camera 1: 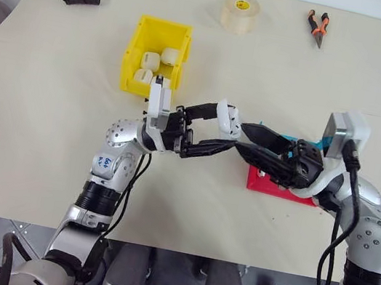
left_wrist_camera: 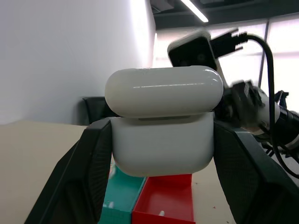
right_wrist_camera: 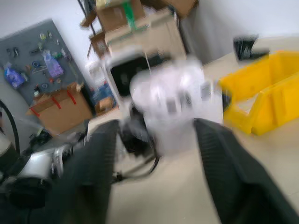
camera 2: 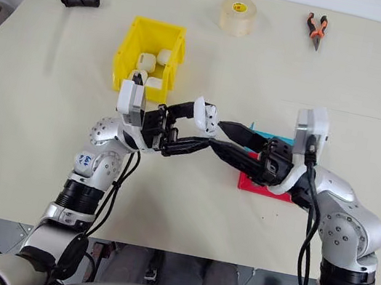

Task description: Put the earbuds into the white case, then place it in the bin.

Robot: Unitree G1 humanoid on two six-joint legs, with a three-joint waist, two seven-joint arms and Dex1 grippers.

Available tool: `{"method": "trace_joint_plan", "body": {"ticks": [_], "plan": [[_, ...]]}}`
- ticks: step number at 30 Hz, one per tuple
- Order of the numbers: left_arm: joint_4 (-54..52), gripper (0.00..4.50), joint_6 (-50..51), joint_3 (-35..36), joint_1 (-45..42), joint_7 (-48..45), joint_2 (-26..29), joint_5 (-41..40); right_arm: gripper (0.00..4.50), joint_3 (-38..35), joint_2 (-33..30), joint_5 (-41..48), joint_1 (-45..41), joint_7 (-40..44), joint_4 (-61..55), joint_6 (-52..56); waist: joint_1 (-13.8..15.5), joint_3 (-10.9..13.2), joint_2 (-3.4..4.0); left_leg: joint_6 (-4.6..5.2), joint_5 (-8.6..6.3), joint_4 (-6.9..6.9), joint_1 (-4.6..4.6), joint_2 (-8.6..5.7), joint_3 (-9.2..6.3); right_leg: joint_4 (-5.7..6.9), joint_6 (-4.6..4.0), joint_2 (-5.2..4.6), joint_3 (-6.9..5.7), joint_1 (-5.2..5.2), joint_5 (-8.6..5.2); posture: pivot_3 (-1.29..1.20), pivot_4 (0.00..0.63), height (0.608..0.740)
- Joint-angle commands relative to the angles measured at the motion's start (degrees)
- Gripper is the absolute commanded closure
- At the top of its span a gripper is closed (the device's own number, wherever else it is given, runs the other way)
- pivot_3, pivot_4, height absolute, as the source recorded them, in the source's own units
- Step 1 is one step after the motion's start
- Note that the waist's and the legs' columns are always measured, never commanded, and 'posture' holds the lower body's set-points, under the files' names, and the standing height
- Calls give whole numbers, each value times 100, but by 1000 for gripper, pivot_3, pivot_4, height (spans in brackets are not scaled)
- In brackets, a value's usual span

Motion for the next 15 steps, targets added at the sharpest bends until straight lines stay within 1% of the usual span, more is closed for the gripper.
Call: {"method": "trace_joint_plan", "body": {"ticks": [1, 3, 5, 9, 12, 15], "plan": [[-281, 1680, -45, -1, -34, -22, -16, -145, 697, -135, -106, 93, -61, 73, -55, 7, -6, 0, 0, 0, 0, -1, 0, 0, 0, 0, 0, 0, 0, 0, 0, 0, 150, 740], [-310, 1680, -38, 24, 16, -17, 52, -112, 23, -265, -216, 71, -39, 109, -11, -11, -8, 0, 0, 0, 0, -1, 0, 1, 0, 0, 0, 0, -1, 0, 0, 0, 150, 740], [-394, 1680, 9, 96, 112, 6, 234, -74, 23, -477, -440, -40, 69, 209, 102, -89, -7, 0, 0, 0, 0, -1, 0, 1, 0, 0, 0, 0, 0, 0, 0, 0, 150, 740], [-535, 1680, 32, 131, 294, 153, 850, 303, 23, -714, -951, -739, 435, 583, 317, -626, -5, 0, 0, 0, 0, -4, 1, 1, 1, -3, 0, 0, 0, 0, 0, 0, 150, 740], [-476, 1680, -166, -147, 299, 139, 1509, 1062, 23, -746, -1164, -996, 442, 708, 429, -815, -10, 0, 0, 0, 0, -6, 3, 1, 4, -3, 0, 0, 1, 0, 0, 0, 150, 740], [-506, 1680, -138, -465, 175, 44, 1929, 1510, 620, -437, -1351, -1389, 292, 854, 335, -949, -12, 0, 1, 0, 0, -8, 5, 1, 7, -3, 0, 0, 3, 0, 0, 0, 150, 740]]}}
